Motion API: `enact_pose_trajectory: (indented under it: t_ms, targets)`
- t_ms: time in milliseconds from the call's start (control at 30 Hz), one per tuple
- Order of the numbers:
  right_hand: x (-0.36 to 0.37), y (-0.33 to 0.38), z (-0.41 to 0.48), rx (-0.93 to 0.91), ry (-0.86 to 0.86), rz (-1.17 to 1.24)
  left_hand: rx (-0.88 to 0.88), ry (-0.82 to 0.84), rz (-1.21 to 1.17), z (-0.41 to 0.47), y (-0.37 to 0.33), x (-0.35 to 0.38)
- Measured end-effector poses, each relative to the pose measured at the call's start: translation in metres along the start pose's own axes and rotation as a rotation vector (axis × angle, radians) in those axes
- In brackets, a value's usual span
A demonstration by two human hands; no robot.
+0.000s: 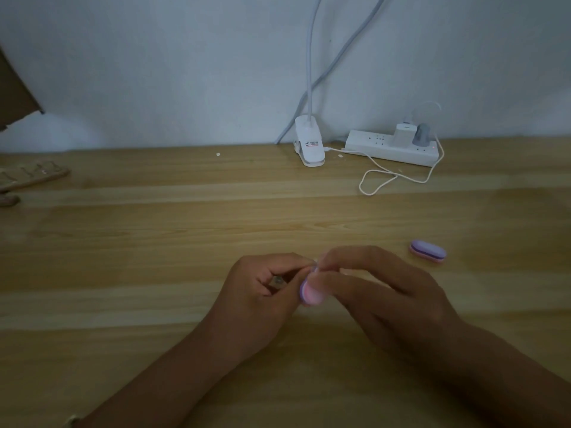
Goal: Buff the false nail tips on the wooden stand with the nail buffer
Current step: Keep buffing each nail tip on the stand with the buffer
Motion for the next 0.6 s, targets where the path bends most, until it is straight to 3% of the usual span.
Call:
enact_pose_trajectory:
  t_ms: [133,600]
  targets:
    - [-0.011,-0.016,0.008,0.037,-0.034,-0.092,0.024,0.0,0.045,0.001,-0.002,0.001]
    - [-0.008,0.0,0.004,0.0,-0.055,-0.026,-0.063,0.092,-0.097,-0.002,0.002,0.008]
Point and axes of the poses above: each hand's wrist, its own z-axis towards the middle knuckle, its own x-axis out of the palm, y = z × x, the point moved 8 cm from there along z, towards the middle knuckle, and after that the axes turned 6 degrees about -y, right-handed, at the moved point
